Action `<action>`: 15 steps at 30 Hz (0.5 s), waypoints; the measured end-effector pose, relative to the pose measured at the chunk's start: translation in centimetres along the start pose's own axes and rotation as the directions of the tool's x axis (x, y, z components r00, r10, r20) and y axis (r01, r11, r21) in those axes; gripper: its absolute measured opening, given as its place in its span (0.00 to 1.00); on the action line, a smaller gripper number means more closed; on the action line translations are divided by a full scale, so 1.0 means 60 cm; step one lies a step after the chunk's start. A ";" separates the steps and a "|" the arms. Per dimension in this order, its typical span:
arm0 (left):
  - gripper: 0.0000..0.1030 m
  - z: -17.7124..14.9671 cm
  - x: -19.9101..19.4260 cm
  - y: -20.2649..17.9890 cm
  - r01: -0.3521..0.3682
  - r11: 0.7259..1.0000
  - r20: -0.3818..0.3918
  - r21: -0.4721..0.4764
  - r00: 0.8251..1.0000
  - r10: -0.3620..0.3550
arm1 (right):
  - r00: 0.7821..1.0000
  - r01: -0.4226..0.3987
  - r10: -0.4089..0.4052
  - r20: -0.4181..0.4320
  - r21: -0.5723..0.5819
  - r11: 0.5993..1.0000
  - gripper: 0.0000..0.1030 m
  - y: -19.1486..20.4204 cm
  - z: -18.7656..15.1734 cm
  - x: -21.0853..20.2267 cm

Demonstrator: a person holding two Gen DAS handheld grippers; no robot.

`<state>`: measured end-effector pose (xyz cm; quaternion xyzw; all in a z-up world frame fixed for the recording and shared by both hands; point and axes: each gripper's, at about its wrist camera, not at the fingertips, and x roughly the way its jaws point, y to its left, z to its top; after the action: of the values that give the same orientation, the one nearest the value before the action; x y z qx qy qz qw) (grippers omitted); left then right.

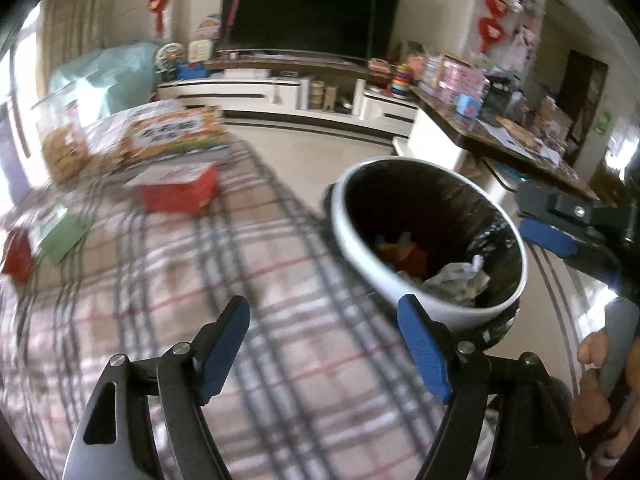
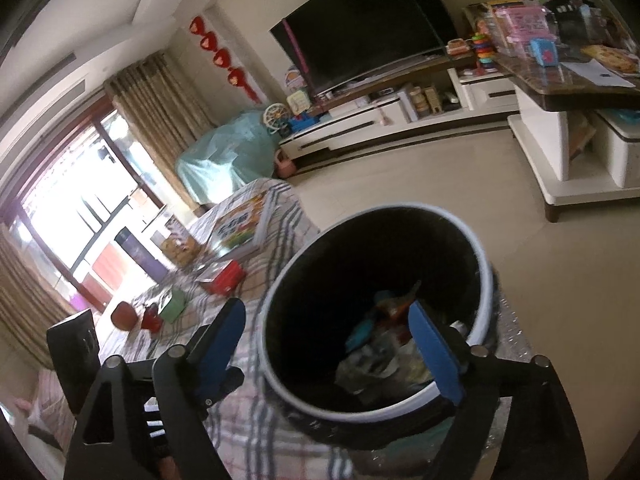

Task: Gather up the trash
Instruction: 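Open left tool dropping the blue candy package into the bin, then move both open tools back over the bed toward the snacks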

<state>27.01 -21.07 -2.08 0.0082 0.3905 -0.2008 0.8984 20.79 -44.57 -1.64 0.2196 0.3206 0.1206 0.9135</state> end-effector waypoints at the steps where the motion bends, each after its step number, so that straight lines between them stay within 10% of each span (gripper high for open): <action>1: 0.74 -0.006 -0.009 0.010 -0.007 1.000 0.004 -0.015 1.000 0.007 | 1.000 -0.010 0.010 -0.006 -0.009 1.000 0.86 0.010 -0.005 0.002; 15: 0.75 -0.078 -0.113 0.132 -0.100 0.979 0.036 -0.176 0.994 0.108 | 0.992 -0.096 0.084 -0.096 -0.128 0.987 0.91 0.133 -0.067 0.047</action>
<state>22.47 -10.61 -1.66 -0.0546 0.3849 -0.1189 0.9136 19.75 -35.23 -2.14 0.1674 0.3427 0.1927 0.9041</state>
